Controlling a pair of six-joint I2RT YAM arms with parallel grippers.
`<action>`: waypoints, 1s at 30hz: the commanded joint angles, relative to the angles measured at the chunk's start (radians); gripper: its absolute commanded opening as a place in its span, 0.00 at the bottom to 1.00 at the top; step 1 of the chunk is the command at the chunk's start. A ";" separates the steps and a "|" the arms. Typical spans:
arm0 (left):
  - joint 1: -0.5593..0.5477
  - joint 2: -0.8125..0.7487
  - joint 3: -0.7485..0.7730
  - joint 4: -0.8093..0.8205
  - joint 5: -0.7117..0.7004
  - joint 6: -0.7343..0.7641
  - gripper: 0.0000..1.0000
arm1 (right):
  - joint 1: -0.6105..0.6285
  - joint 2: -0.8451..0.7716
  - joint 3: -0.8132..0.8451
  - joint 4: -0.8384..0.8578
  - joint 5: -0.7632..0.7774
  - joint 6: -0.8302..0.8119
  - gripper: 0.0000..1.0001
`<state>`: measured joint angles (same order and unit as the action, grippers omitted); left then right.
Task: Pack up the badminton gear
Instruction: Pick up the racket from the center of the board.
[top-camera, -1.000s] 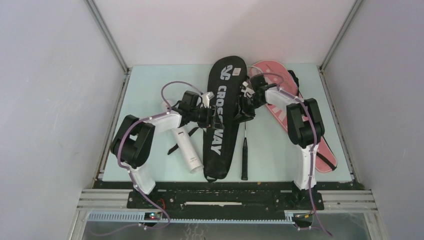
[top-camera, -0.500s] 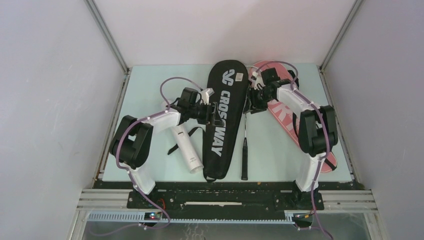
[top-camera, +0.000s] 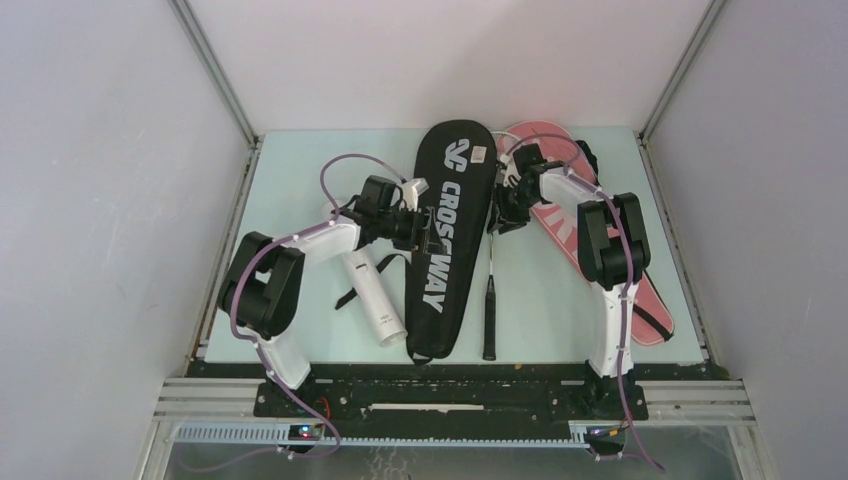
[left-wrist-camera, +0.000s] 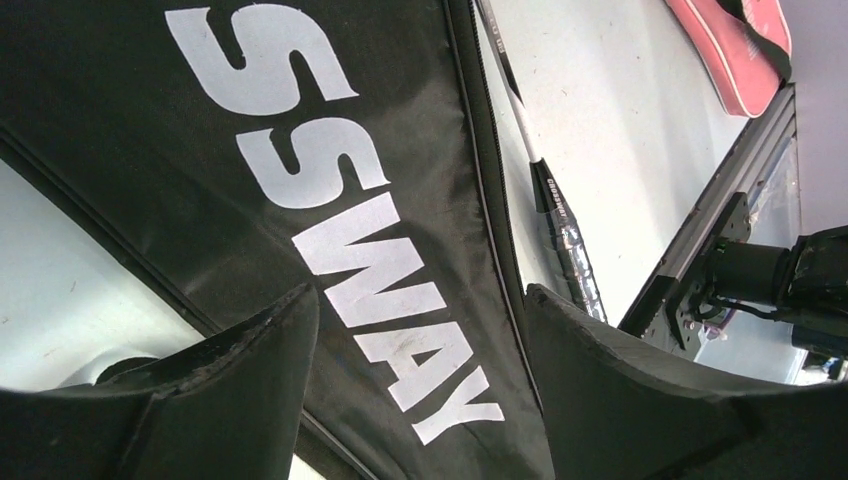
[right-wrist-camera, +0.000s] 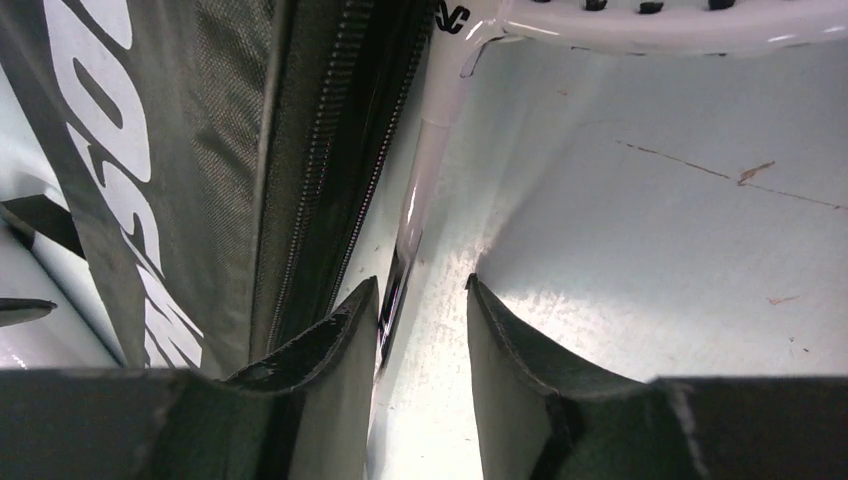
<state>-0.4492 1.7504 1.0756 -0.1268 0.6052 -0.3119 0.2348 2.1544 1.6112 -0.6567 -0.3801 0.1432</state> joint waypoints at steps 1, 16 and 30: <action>0.003 -0.050 0.092 -0.044 -0.041 0.069 0.80 | 0.009 0.009 0.014 0.044 0.028 0.013 0.44; -0.244 0.097 0.367 -0.230 -0.557 0.219 0.89 | -0.049 -0.102 -0.109 0.131 0.046 0.025 0.00; -0.332 0.429 0.696 -0.365 -0.825 0.251 0.92 | -0.108 -0.161 -0.180 0.134 -0.034 0.038 0.00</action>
<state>-0.7757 2.1643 1.6905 -0.4549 -0.1059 -0.1032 0.1532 2.0628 1.4452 -0.5312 -0.3882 0.1825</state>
